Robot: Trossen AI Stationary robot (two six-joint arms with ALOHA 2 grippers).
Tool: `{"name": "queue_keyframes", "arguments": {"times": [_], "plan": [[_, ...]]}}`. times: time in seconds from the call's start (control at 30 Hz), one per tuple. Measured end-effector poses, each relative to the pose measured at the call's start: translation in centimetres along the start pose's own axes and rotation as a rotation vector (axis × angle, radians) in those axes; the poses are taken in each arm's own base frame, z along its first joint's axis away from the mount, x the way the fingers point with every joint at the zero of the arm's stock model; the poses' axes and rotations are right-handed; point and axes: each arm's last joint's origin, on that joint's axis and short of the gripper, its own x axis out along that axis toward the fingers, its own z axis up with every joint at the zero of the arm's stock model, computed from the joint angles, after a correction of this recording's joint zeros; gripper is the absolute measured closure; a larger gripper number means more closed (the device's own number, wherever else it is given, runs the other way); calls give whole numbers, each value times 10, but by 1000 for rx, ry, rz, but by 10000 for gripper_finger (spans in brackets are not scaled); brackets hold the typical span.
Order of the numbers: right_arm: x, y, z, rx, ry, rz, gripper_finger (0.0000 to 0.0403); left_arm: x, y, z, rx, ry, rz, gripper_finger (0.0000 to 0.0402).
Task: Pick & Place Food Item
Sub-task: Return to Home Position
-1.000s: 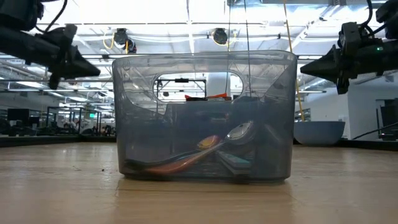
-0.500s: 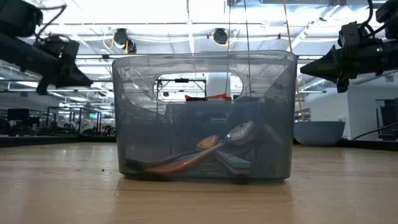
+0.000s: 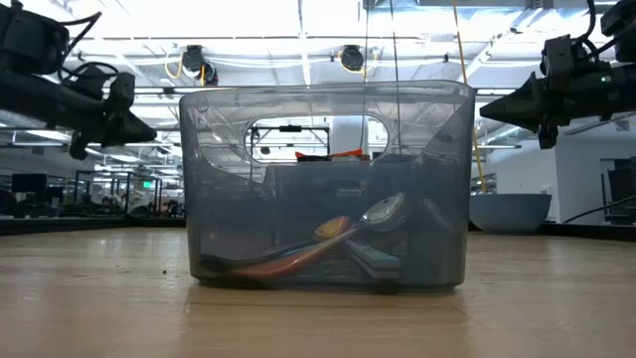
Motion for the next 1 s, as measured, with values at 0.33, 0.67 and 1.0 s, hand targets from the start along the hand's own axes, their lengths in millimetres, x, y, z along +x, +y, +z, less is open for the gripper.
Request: {"name": "queue_keyframes", "arguments": {"times": [0.33, 0.67, 1.0], "plan": [[0, 2, 5, -211, -54, 16, 403, 8, 1, -10, 119, 122, 14, 360], [-1, -1, 15, -189, -190, -170, 403, 10, 2, -14, 235, 99, -30, 360], [0, 4, 13, -117, -194, 35, 403, 10, -1, -16, 253, 135, -140, 360]]}}
